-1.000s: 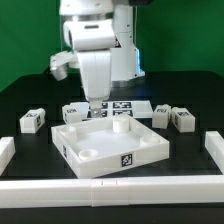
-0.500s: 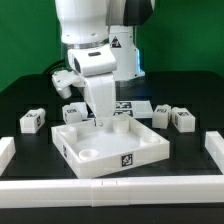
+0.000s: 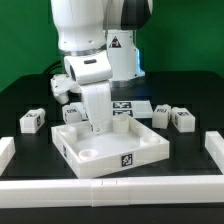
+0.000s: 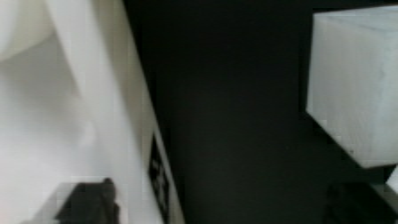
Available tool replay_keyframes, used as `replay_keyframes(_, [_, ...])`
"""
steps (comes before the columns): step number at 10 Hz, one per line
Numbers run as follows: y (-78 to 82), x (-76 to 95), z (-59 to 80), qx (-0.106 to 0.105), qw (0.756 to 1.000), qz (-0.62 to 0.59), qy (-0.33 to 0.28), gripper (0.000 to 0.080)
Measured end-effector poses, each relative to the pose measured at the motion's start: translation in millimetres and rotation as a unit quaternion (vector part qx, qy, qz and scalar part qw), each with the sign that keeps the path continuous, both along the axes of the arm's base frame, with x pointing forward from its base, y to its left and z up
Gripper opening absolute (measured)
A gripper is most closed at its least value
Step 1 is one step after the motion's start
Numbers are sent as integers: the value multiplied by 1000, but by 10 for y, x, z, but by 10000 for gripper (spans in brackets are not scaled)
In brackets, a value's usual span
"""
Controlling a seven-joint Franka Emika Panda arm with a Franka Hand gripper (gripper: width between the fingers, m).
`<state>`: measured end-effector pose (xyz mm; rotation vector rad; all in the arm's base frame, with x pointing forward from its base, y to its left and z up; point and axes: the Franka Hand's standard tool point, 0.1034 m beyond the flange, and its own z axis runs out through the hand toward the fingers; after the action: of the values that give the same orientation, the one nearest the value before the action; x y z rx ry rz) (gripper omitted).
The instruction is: Assemble one leg
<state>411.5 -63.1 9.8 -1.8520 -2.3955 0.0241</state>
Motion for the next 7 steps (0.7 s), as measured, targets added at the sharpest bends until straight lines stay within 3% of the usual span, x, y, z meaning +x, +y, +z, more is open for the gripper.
replay_keyframes(2, [-2,-2,-3,0,1000,0,0,245])
replay_keyframes(3, [-2,-3,-4,0,1000,0,0,245])
replay_keyframes(4, [-6,8,2,0,1000,-2,-2,69])
replay_keyframes(7, [-10,13,3,-1,1000,-2,-3,66])
